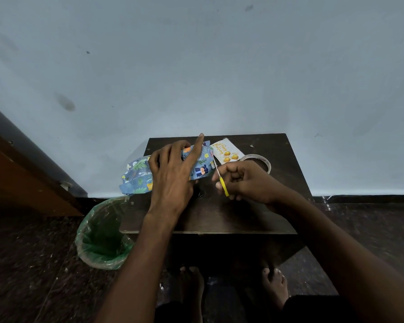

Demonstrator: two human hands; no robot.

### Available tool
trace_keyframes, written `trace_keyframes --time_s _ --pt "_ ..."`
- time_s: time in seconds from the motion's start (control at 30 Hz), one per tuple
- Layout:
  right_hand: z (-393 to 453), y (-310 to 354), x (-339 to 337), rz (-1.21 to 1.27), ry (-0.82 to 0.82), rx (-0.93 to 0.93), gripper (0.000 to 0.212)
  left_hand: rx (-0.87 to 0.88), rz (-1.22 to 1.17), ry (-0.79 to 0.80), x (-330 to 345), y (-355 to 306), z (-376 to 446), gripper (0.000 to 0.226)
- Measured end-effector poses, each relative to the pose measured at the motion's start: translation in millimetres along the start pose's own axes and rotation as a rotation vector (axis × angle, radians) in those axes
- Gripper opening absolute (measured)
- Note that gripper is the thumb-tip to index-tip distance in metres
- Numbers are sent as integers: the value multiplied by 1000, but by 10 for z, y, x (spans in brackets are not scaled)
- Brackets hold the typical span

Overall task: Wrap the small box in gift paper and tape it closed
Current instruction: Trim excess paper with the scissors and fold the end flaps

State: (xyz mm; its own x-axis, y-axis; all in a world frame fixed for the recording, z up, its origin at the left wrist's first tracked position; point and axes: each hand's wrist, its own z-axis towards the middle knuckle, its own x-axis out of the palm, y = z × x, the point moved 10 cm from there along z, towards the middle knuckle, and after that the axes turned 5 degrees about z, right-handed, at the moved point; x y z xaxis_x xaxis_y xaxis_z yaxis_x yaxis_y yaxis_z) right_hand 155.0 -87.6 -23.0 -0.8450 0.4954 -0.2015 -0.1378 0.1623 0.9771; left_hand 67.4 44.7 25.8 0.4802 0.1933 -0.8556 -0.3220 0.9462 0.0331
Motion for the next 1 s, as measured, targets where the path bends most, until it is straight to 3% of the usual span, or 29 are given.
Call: trace_keyframes --time_s 0.1,0.27,0.37,0.6,0.8,1.0 --pt "-11 -11 9 4 -1 19 12 11 -27 51 45 21 -8 119" --pt "-37 -9 8 33 -33 68 33 29 -90 209 203 21 -57 113" --pt "-40 -57 45 43 -26 111 24 10 -117 260 297 37 -79 108" --pt "-53 -118 72 62 -69 179 19 -55 -235 206 260 24 -70 89" --pt "-71 -165 91 136 -80 232 19 -122 -290 130 218 42 -15 60" --pt "-91 -161 115 158 -59 250 22 -151 -312 111 210 50 -9 54"
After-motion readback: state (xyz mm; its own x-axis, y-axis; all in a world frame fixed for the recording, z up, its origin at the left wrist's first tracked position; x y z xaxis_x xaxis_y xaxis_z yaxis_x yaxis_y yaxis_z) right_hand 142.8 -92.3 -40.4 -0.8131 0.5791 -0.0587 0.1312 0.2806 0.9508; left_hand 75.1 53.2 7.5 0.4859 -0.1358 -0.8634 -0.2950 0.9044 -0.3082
